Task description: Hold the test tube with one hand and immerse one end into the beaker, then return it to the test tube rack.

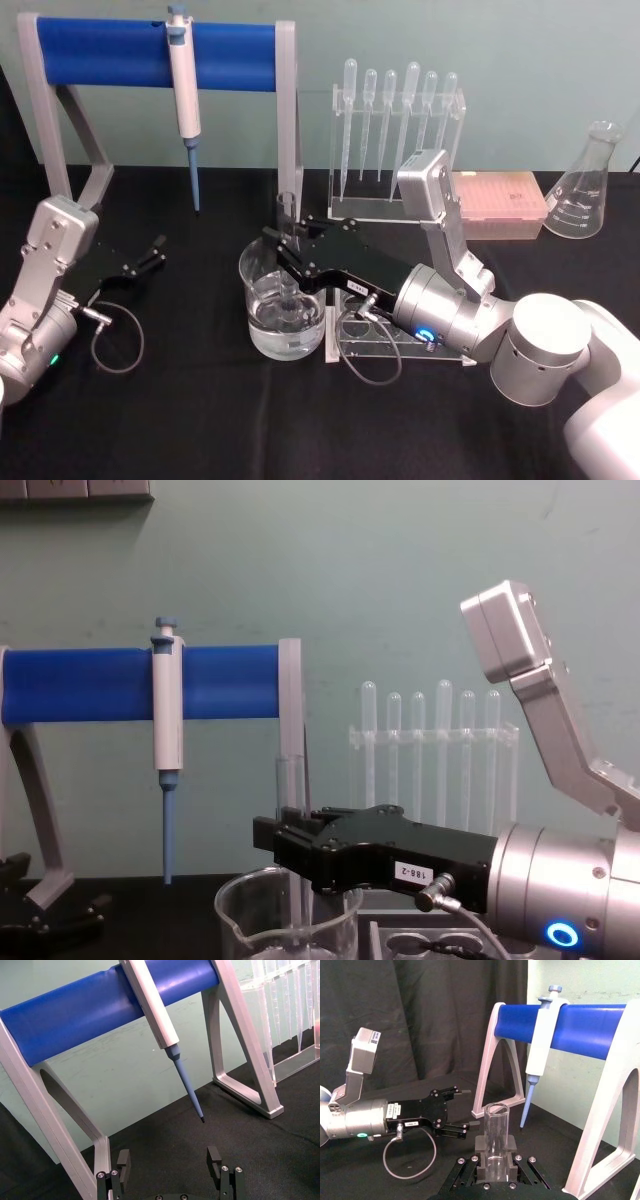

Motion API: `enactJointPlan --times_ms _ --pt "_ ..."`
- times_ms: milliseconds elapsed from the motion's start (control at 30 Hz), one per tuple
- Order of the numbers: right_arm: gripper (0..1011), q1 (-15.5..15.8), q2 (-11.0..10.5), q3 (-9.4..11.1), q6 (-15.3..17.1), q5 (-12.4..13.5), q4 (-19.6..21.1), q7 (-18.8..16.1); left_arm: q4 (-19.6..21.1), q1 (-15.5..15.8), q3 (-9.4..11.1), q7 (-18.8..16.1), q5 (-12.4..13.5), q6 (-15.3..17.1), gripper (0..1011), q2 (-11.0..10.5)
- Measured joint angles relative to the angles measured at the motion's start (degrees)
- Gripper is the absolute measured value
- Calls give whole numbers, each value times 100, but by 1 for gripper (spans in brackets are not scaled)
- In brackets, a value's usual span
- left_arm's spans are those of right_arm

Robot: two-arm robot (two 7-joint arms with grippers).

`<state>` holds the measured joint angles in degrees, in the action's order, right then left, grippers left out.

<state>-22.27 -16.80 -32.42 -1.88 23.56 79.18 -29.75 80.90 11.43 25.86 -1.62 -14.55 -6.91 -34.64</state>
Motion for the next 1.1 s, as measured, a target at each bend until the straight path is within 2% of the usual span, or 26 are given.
enactJointPlan --times_ms 1100 --pt "225 0 0 0 0 0 0 0 0 0 0 0 0 0 1000 0"
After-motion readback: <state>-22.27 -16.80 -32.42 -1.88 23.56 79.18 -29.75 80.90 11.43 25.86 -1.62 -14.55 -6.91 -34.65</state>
